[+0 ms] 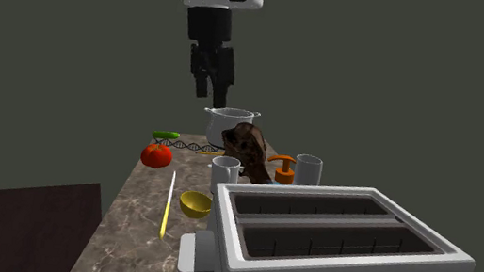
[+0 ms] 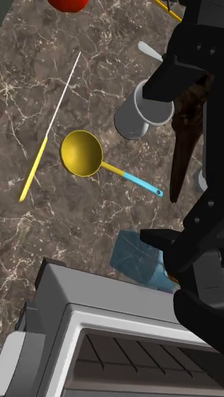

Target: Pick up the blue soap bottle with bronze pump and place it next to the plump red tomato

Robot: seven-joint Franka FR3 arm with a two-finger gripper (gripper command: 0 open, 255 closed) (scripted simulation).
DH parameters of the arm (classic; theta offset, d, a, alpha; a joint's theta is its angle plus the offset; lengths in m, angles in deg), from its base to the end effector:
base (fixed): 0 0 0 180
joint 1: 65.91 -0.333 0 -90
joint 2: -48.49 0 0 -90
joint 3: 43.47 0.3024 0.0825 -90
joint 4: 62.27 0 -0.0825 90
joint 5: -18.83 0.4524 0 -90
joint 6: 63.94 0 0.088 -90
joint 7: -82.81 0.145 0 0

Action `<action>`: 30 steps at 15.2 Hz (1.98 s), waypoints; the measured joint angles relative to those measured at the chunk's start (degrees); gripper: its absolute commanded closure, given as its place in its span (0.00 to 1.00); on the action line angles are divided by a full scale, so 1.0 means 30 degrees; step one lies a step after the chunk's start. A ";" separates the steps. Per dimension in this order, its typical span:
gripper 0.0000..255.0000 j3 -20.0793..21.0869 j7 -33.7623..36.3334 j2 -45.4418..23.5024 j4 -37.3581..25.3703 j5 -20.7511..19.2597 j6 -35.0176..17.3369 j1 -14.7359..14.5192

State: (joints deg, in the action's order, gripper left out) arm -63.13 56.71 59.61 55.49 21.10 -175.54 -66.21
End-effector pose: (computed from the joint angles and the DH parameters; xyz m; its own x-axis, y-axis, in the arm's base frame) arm 0.5484 -0.1929 0.4520 0.9883 0.1037 0.1116 0.1109 -0.9921 -0.0595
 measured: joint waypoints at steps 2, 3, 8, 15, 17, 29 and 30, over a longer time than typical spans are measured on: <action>0.00 -0.0408 -0.0917 -0.1517 -0.0939 0.0492 -0.0458 0.0054; 0.00 -0.0650 -0.1496 -0.2402 -0.1622 0.0806 -0.0561 0.0148; 0.00 -0.1146 -0.3608 -0.6191 -0.4822 0.2306 -0.0695 0.0726; 0.00 -0.1072 -0.5471 -1.0412 -0.8591 0.3931 -0.0700 0.1888; 0.00 -0.1032 -0.5555 -1.0595 -0.8409 0.4024 -0.1048 0.1904; 1.00 -0.0902 -0.5714 -1.1115 -0.7968 0.4294 -0.1974 0.1921; 1.00 -0.0901 -0.5714 -1.1114 -0.7969 0.4295 -0.1973 0.1920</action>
State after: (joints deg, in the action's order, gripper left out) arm -65.83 39.57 26.27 31.59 33.98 -181.46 -60.45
